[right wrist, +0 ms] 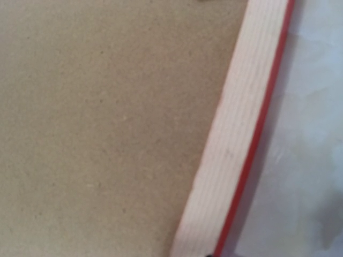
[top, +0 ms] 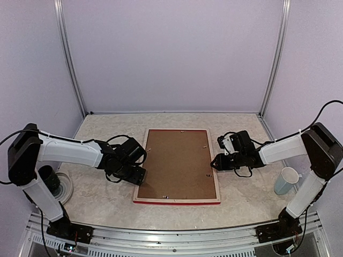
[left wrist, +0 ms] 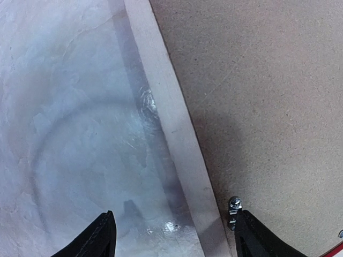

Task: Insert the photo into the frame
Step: Press the fastener onto the backboard.

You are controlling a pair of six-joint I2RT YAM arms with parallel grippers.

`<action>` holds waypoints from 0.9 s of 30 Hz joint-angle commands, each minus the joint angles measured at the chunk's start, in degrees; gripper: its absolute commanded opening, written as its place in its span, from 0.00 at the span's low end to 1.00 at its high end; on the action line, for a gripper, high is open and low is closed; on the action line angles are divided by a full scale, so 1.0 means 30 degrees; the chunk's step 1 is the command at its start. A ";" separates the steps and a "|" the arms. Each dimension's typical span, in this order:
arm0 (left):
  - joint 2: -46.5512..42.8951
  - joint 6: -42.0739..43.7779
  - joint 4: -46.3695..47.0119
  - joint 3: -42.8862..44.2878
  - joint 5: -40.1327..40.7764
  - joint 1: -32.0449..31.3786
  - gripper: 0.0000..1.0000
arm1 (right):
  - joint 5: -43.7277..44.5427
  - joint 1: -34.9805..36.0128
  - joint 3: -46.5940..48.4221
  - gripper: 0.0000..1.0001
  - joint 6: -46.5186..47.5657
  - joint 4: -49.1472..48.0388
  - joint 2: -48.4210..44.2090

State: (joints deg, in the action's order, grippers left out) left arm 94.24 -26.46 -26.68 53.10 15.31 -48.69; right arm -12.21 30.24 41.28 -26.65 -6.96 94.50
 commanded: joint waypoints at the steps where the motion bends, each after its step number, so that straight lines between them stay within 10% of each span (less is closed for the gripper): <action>1: -0.0127 0.0221 0.1012 -0.0208 -0.0738 0.0083 0.75 | -0.0326 0.0319 -0.0341 0.26 -0.0025 0.0008 0.0403; 27: 0.0778 0.0008 0.1026 -0.0517 -0.0475 -0.0096 0.65 | -0.0398 0.0321 -0.0407 0.26 -0.0050 -0.0082 0.0493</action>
State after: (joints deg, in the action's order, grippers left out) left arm 95.96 -26.52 -23.35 52.29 13.21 -48.84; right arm -12.27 30.24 41.28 -26.65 -7.20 94.61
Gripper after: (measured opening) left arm 0.661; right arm 0.263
